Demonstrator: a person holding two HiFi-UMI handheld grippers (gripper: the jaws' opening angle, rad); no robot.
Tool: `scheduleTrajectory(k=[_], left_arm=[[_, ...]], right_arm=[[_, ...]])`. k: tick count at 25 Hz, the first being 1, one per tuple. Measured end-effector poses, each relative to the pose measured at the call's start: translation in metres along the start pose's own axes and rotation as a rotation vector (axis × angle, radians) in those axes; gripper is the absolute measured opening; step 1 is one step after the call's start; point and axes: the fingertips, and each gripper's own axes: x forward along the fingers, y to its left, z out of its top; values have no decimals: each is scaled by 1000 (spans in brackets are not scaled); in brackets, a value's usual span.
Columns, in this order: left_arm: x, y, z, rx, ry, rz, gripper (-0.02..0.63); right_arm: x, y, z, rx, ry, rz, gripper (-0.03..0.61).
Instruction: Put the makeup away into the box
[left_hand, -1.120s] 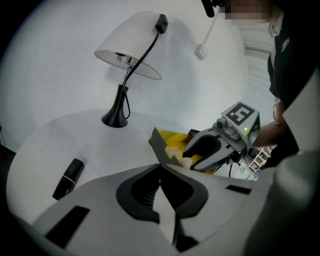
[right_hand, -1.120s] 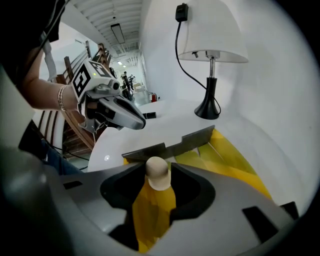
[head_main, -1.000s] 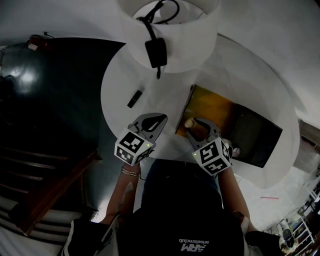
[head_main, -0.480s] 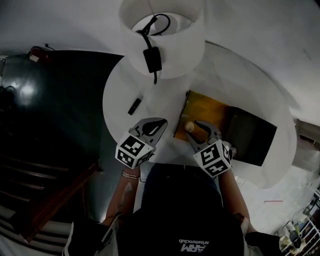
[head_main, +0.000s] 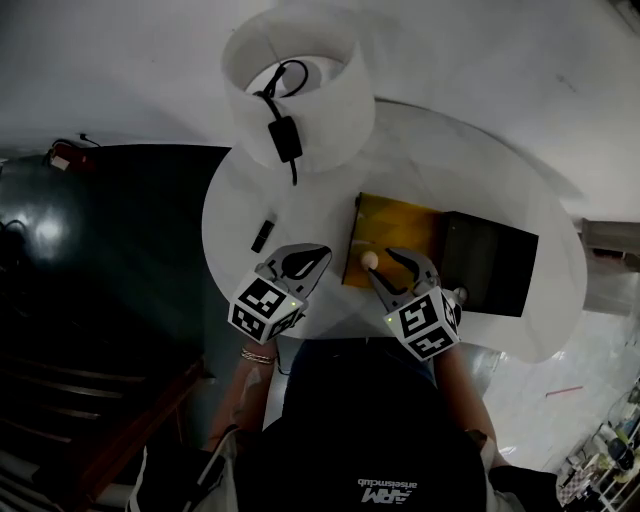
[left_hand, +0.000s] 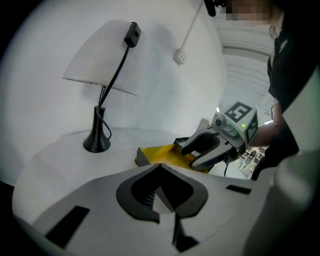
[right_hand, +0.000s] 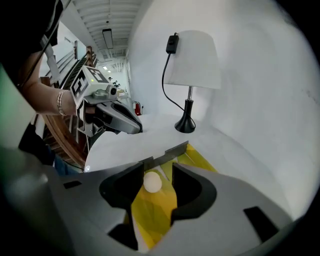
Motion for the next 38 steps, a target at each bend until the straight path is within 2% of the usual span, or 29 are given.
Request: scheduleTrajectory(k=[9,18,24,38], left_arm=[[7,-17,10,62,7,-74,17],[26,-41,15,102,37,-135,17],[40,-61,18,123,53,-162,17],[69,-105,22,143,68,-186,17]], right_arm=[[-29,-22,-15,93,-26,-143,192],[-60,-47,-47,179,-29,-236,192],[-77,-55,-69,211,-27,-265,192],[-108,-63,-107,232,-24,-271,192]])
